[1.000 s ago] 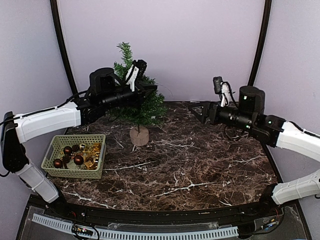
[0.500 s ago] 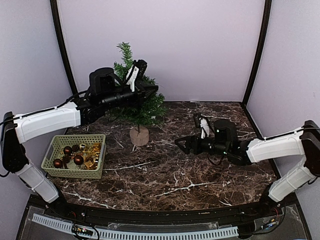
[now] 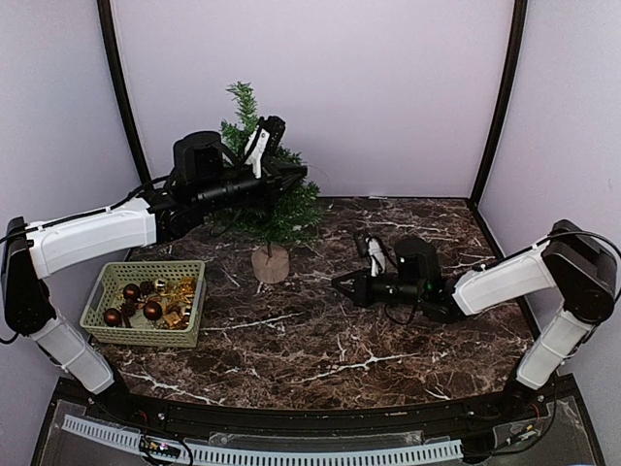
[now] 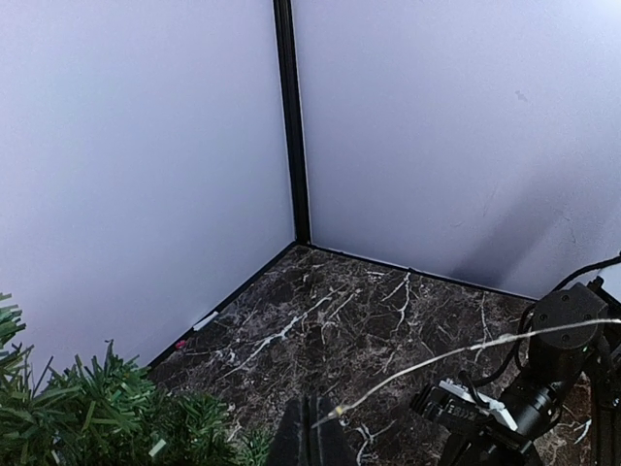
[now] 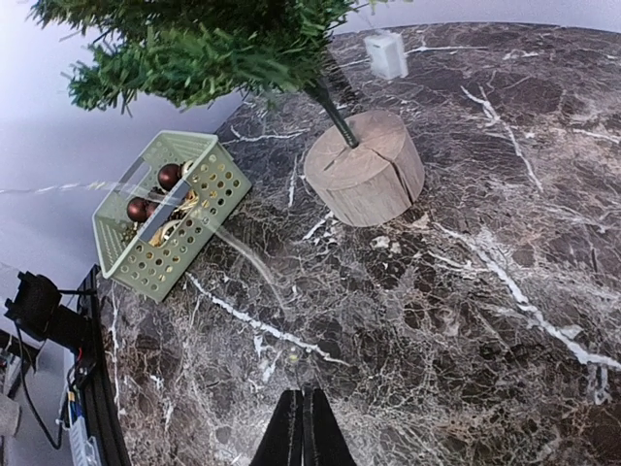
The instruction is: Decorate the small christmas tree
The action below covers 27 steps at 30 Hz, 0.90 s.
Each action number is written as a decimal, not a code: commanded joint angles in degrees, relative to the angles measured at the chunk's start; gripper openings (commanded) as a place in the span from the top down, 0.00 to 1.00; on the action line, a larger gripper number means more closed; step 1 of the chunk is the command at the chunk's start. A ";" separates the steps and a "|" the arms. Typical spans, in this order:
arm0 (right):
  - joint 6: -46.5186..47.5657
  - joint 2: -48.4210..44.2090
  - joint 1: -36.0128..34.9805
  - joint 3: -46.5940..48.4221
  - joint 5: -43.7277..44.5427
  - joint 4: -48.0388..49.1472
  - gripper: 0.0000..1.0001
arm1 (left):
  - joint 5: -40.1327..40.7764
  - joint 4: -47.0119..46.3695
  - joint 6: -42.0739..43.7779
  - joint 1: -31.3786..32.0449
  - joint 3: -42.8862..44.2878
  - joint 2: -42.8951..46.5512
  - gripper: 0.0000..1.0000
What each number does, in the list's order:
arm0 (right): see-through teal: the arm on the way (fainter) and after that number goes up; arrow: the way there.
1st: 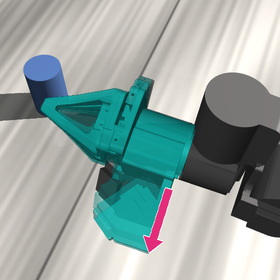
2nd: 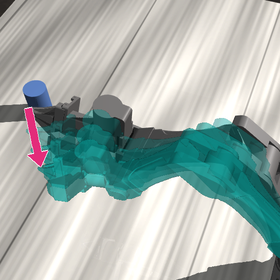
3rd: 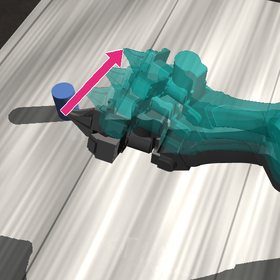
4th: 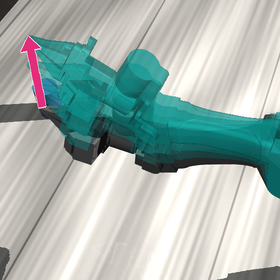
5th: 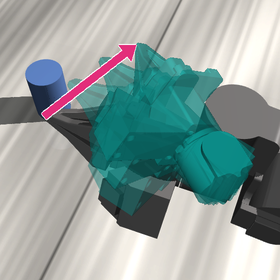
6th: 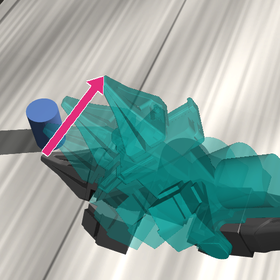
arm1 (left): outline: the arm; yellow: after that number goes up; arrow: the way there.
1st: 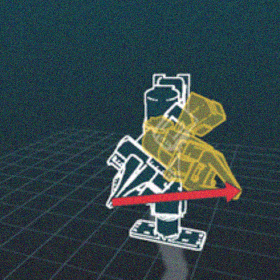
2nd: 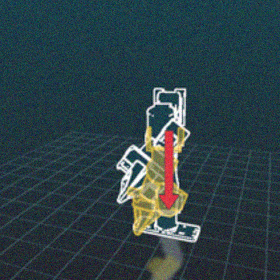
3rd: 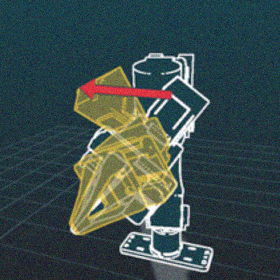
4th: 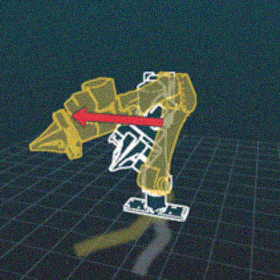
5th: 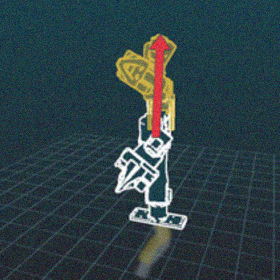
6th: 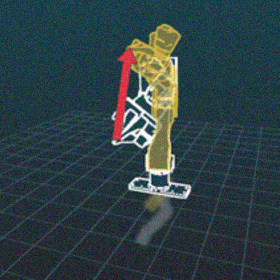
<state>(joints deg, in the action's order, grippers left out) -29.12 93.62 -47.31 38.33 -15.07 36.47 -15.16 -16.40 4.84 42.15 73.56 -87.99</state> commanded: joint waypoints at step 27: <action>16.58 -9.78 10.30 55.13 31.12 -43.86 1.00 | 3.02 37.63 2.19 -3.27 13.61 11.76 0.09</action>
<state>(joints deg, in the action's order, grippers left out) -15.57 78.81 -37.60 85.89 13.52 -3.66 -15.27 11.09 6.02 39.16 86.26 -78.76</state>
